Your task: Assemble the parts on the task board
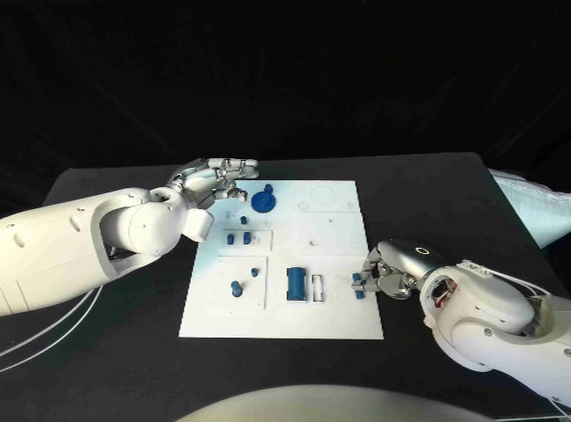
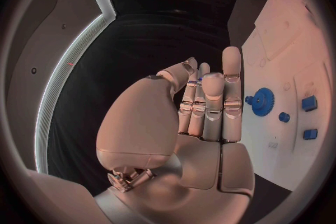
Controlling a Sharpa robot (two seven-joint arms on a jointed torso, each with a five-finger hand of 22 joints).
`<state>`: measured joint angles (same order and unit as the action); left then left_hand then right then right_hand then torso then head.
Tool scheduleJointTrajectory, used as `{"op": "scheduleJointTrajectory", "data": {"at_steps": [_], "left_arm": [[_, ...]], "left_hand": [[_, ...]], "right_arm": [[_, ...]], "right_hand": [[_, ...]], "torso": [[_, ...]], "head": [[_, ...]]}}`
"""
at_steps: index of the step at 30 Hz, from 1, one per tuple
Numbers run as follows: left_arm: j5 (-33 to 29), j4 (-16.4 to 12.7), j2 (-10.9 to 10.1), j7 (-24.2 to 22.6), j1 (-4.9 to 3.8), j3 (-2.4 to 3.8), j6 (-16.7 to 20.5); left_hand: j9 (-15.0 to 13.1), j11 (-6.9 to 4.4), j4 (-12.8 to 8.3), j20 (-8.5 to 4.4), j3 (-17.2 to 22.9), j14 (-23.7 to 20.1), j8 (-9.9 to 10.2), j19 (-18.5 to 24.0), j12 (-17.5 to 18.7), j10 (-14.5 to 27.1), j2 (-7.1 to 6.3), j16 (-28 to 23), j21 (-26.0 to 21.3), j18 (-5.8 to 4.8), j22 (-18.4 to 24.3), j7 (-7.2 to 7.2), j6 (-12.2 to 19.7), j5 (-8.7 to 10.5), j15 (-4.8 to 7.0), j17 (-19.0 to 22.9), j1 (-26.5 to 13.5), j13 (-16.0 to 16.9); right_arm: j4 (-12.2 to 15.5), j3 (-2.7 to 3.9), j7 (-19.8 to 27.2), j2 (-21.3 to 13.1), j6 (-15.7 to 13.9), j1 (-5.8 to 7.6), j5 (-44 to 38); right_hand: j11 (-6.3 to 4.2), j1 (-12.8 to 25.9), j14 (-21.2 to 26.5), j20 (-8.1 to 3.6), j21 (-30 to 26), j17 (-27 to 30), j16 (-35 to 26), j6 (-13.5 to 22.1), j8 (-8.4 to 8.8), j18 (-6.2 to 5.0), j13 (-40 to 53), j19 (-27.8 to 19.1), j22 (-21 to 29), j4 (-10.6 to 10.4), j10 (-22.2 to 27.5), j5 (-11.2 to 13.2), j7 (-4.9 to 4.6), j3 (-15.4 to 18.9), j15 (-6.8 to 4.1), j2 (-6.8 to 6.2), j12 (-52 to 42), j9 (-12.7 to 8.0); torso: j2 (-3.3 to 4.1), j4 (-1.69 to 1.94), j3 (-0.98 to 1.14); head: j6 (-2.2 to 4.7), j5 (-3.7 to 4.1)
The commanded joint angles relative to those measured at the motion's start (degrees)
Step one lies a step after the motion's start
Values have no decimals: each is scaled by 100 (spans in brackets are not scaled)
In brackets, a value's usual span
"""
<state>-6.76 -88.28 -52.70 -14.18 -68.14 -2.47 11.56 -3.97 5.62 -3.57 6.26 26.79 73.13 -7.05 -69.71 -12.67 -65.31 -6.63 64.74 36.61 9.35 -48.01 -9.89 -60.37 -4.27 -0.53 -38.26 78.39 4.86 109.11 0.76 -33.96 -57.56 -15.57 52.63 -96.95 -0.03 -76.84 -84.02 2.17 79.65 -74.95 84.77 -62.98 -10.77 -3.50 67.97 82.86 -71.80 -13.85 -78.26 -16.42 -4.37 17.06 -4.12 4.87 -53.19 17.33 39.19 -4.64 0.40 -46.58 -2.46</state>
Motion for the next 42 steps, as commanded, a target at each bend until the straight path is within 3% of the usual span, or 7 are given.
{"op": "scheduleJointTrajectory", "data": {"at_steps": [1, 5, 11, 22, 29, 35, 42], "left_arm": [[46, -6, 2, -30, -1, 3, -111], [47, -9, -1, -21, -1, 3, -115], [48, -10, -4, -12, -1, 3, -123], [75, -14, -8, 2, -1, 3, -135], [90, -20, -12, 8, -1, 3, -137], [99, -27, -10, 11, -1, 3, -136], [104, -29, -8, 16, -2, 4, -132]], "left_hand": [[1, -7, 8, 5, -28, -39, -35, 21, -31, 34, 2, -35, -32, 109, 9, -2, 22, -9, -13, 5, -32, 2], [1, -7, 8, 5, -28, -39, -35, 21, -31, 34, 2, -35, -32, 109, 9, -2, 22, -9, -13, 5, -32, 2], [1, -7, 8, 5, -28, -39, -35, 21, -31, 34, 2, -35, -32, 109, 9, -2, 22, -9, -13, 5, -32, 2], [1, -7, 8, 5, -28, -39, -35, 21, -31, 34, 2, -35, -32, 109, 9, -2, 22, -9, -13, 5, -32, 2], [1, -7, 8, 5, -28, -39, -35, 21, -31, 34, 2, -35, -32, 109, 9, -2, 22, -9, -13, 5, -32, 2], [1, -7, -1, 6, -33, -44, -41, 23, -42, 40, 3, -35, -36, 110, 10, -1, 23, -8, -12, 12, -26, 2], [1, -7, -1, 6, -33, -44, -41, 23, -42, 40, 3, -35, -36, 110, 10, -1, 23, -8, -12, 12, -26, 2]], "right_arm": [[-23, -1, -60, 48, 350, -10, -197], [-60, -1, -71, 108, 629, -23, -323], [-122, -4, -83, 195, 1094, -58, -668], [-205, -10, -86, 346, 1342, -123, -1105], [-226, -13, -100, 393, 1383, -135, -1135], [-209, -14, -135, 389, 921, -138, -606], [-132, -8, -159, 377, 270, -125, 93]], "right_hand": [[-13, 5, -434, -8, -29, -749, -16, -49, 22, -44, -11, -36, -3, -30, 4, 45, 5, -8, 9, -18, 23, 6], [-27, -221, -436, -22, -37, -751, -19, -72, 42, -44, -38, -33, -1, 72, -5, 205, 16, -70, -6, -32, 52, 13], [-48, -771, -442, -47, -41, -773, -11, -106, 92, -39, -78, -22, -14, 375, -5, 937, 31, -378, -27, -20, 104, 14], [-63, -1249, -452, -62, -30, -823, 16, -177, 173, -30, -106, -1, -51, 691, 11, 1015, 38, -801, -40, -45, 147, -15], [-70, -1233, -458, -66, -14, -850, 29, -246, 235, -23, -97, 17, -85, 715, 2, 351, 47, -1079, -42, -122, 132, -47], [-98, -886, -473, -82, 32, -914, 73, -263, 308, -9, -55, 57, -162, 409, -67, -710, 67, -1499, -59, -296, 52, -69], [-104, -661, -491, -97, 95, -994, 132, -316, 319, 9, 33, 100, -261, 202, -149, -1177, 75, -2345, -71, -648, -80, -29]], "torso": [[-4, 0, 4], [-1, -1, 6], [-4, 2, 6], [-4, 5, 5], [-5, 6, 6], [-5, 4, 4], [-3, 7, 7]], "head": [[-7, -9], [-13, -23], [-31, -34], [-47, -44], [-63, -50], [-68, -57], [-75, -65]]}}
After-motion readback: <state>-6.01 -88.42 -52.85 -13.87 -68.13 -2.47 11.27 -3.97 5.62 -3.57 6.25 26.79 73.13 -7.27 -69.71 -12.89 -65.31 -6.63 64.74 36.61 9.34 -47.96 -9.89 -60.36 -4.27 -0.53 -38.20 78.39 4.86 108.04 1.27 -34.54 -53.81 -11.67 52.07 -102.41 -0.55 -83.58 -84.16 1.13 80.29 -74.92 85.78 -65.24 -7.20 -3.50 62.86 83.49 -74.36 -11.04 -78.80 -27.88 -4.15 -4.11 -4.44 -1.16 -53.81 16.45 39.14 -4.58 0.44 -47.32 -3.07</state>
